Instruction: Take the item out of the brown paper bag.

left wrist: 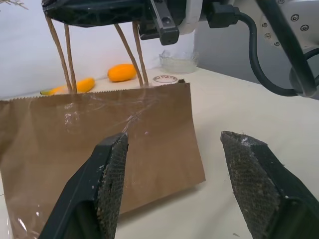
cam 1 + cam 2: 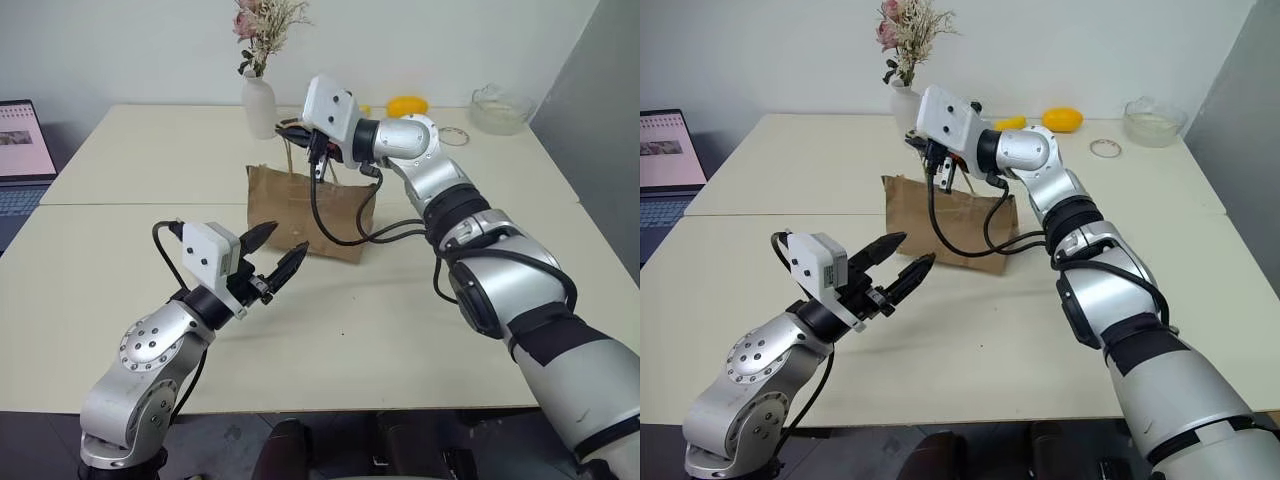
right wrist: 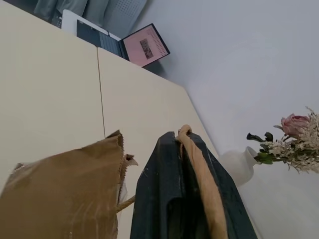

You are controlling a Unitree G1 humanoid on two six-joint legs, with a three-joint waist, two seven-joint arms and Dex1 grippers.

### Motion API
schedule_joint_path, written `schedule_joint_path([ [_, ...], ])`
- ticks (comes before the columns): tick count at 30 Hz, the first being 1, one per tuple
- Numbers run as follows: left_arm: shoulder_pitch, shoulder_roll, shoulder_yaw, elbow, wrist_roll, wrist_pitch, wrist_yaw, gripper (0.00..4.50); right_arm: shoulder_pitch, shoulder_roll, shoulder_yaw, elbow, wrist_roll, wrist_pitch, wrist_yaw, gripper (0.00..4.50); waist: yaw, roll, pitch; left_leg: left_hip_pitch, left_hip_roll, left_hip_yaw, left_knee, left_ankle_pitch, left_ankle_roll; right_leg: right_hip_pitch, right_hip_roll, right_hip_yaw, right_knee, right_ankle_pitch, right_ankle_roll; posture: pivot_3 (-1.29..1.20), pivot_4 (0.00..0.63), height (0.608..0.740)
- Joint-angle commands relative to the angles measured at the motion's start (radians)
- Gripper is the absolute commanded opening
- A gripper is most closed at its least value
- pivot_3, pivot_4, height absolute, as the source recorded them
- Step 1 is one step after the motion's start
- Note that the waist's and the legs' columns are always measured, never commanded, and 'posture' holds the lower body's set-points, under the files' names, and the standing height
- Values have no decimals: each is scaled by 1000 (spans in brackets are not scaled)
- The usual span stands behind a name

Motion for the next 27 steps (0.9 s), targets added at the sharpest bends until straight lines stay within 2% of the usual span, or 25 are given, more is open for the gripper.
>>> schedule_joint_path([
  [1,-16,-5,-5,-30,10,-29,1,3110,-62,-1,2,-9,-32,-63,-46,46,0,0,0,0,0,0,0,0,0,0,0,0,0,0,0,0,150,740],
  [15,-1,-6,-20,-20,26,-52,-15,3110,-40,3,62,12,-157,-123,-133,46,0,0,0,0,0,0,0,0,0,0,0,0,0,0,0,0,150,740],
  [18,1,-6,-22,-21,29,-53,-18,3110,-33,1,68,12,-159,-128,-125,695,0,0,0,0,0,0,0,0,0,0,0,0,0,0,0,0,150,740],
  [23,3,-8,-28,-25,33,-52,-23,3110,-25,-15,74,5,-161,-112,-91,2391,0,0,0,0,0,0,0,0,0,0,0,0,1,0,0,0,150,740],
  [27,13,17,-11,-40,7,-26,-44,3110,-8,-68,40,-37,-115,-99,-27,2391,1,0,0,0,0,0,0,0,0,1,0,0,1,0,0,0,150,740],
])
